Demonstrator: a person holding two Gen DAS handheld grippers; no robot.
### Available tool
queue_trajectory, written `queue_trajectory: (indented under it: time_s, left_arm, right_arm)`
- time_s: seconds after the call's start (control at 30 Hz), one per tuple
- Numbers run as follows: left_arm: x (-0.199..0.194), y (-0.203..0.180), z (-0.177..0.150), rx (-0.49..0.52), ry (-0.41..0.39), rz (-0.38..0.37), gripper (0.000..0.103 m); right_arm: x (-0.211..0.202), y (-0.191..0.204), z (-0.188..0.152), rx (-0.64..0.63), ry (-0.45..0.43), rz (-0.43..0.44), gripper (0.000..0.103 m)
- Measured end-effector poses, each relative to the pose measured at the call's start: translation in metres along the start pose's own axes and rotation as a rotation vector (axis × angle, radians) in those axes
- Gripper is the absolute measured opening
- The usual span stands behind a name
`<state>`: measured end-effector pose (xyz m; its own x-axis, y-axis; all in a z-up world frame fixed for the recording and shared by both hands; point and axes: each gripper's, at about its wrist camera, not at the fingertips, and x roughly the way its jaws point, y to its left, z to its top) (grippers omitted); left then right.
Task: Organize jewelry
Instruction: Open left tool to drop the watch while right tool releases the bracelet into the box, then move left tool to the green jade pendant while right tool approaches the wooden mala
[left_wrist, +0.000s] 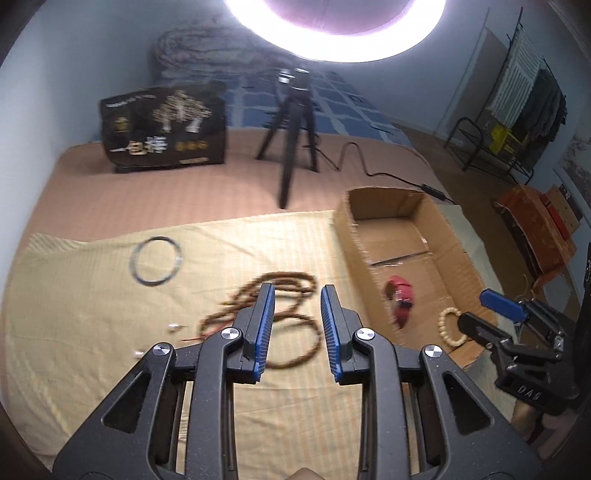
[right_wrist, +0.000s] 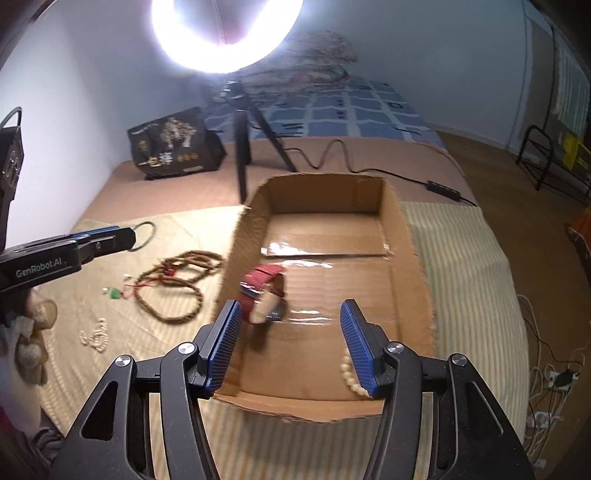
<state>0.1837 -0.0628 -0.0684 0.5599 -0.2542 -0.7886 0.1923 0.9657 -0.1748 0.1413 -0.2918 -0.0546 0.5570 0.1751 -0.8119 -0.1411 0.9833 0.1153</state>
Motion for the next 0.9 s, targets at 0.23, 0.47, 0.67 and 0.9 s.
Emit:
queue_trajectory:
  time_s: [0.23,0.47,0.67,0.9]
  left_arm:
    - [-0.019,0.046,-0.014,-0.023,0.000,0.049,0.025]
    - [-0.029,0.084,-0.029,-0.059,0.020,0.072,0.025]
    - [-0.032,0.107,-0.036,-0.087,0.039,0.067,0.025]
    - [-0.026,0.132,-0.047,-0.134,0.082,0.052,0.025]
  right_arm:
    - [0.003,0.028,0.006,-0.045,-0.011,0.062,0.055]
    - [0.011,0.053,0.009,-0.088,-0.011,0.099,0.055]
    - [0.026,0.080,0.010,-0.153,0.015,0.136,0.055]
    - [0.049,0.112,0.011,-0.206,0.072,0.180,0.055]
